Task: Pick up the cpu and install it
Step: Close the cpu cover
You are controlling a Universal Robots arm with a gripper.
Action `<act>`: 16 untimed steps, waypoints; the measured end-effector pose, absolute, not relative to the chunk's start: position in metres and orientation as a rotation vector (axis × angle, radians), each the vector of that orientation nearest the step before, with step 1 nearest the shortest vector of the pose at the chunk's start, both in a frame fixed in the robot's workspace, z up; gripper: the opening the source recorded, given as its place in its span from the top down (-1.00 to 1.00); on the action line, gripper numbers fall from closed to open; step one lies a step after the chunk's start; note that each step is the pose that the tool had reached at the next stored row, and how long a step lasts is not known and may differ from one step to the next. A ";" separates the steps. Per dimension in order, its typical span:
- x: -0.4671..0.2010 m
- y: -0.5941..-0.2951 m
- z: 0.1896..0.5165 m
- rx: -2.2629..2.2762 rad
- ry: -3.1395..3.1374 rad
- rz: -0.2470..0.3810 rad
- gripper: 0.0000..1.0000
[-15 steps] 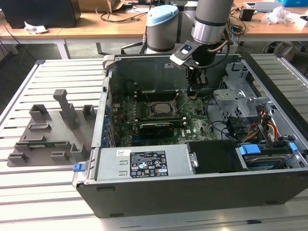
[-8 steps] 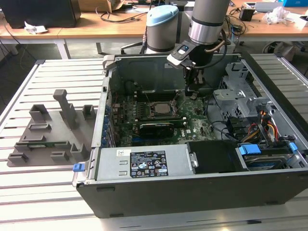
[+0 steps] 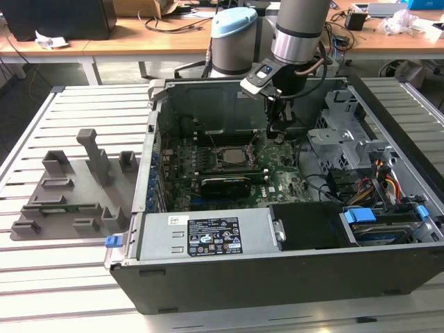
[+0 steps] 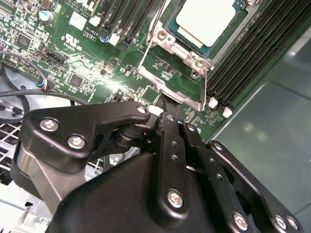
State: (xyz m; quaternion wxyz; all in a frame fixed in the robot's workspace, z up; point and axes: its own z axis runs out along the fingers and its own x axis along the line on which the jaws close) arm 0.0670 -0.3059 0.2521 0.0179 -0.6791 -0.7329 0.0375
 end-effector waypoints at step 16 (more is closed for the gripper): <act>0.051 -0.306 0.252 -2.109 -2.276 0.117 0.79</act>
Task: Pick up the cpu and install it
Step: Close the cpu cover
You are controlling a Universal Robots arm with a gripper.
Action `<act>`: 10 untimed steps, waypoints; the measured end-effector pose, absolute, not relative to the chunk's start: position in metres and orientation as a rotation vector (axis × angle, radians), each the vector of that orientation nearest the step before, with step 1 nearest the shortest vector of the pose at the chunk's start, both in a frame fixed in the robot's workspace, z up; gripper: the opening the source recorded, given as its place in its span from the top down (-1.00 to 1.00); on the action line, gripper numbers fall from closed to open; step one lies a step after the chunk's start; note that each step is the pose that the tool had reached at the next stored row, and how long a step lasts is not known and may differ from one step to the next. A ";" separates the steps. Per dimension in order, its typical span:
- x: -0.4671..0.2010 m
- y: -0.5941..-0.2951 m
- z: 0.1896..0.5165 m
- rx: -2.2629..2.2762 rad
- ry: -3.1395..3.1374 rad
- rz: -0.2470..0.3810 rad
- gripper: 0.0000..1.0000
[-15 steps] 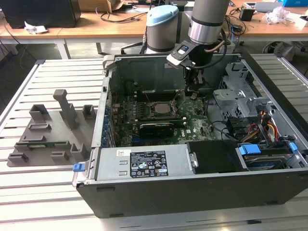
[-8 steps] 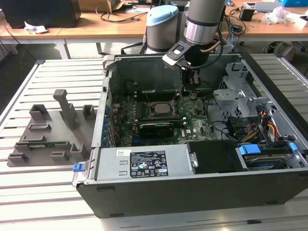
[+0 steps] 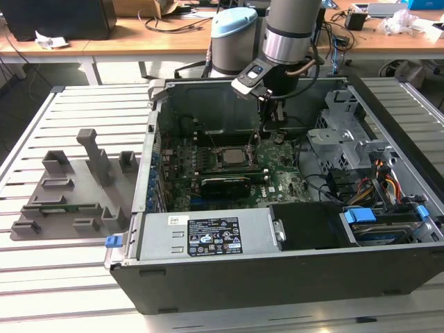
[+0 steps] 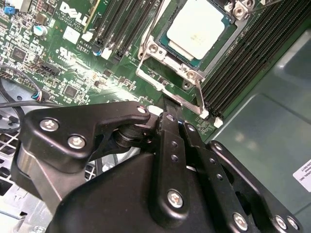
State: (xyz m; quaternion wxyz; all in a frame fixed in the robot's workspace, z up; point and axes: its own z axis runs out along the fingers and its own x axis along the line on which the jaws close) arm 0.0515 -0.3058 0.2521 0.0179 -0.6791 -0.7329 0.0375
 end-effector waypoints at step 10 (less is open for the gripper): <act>0.044 -0.306 0.252 -2.110 -2.276 0.116 0.79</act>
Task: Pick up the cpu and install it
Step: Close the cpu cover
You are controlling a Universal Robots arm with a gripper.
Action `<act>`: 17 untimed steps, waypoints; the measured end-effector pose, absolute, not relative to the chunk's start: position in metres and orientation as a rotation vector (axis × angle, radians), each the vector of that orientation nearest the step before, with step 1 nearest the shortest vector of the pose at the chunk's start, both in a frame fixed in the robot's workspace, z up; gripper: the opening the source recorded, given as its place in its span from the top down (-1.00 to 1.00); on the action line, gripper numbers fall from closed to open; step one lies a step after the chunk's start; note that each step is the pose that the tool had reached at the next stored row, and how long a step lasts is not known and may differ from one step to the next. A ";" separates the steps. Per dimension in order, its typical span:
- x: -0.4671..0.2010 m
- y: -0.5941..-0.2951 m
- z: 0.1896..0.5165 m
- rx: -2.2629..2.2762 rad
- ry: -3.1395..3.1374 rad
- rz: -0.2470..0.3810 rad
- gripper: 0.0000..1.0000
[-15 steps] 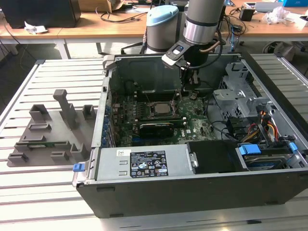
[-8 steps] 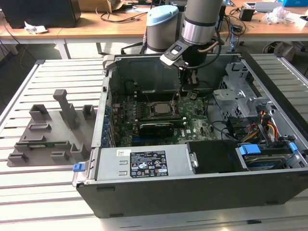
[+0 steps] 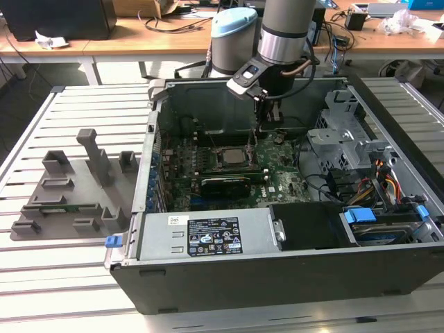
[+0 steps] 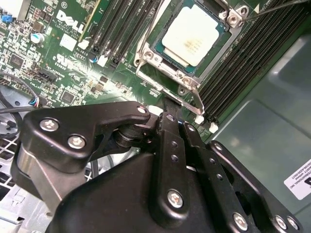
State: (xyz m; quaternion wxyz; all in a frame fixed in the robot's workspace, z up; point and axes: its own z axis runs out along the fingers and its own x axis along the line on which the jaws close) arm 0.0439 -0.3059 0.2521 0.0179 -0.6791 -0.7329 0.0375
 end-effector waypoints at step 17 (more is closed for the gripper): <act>0.029 -0.306 0.252 -2.109 -2.277 0.116 0.79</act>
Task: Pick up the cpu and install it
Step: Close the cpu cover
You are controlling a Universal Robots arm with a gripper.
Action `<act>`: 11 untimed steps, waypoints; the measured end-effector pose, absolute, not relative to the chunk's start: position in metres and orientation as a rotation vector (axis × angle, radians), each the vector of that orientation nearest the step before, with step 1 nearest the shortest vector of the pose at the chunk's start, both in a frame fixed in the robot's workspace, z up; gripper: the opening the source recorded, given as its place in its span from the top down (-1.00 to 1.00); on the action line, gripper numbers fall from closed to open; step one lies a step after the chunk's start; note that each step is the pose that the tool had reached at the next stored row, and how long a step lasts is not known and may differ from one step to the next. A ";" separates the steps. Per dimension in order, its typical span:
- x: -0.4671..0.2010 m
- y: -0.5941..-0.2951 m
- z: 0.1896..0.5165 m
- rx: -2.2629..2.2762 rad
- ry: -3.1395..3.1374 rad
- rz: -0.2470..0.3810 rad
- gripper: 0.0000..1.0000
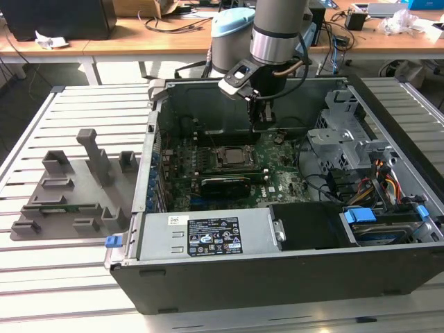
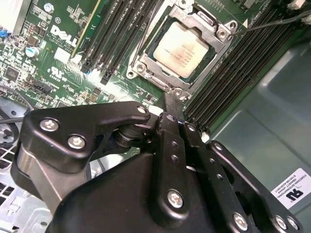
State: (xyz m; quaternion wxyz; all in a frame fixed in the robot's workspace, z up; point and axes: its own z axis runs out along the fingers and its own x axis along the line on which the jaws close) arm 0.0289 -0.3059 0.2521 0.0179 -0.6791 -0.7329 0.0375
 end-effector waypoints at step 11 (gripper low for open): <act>0.023 -0.306 0.252 -2.110 -2.276 0.116 0.79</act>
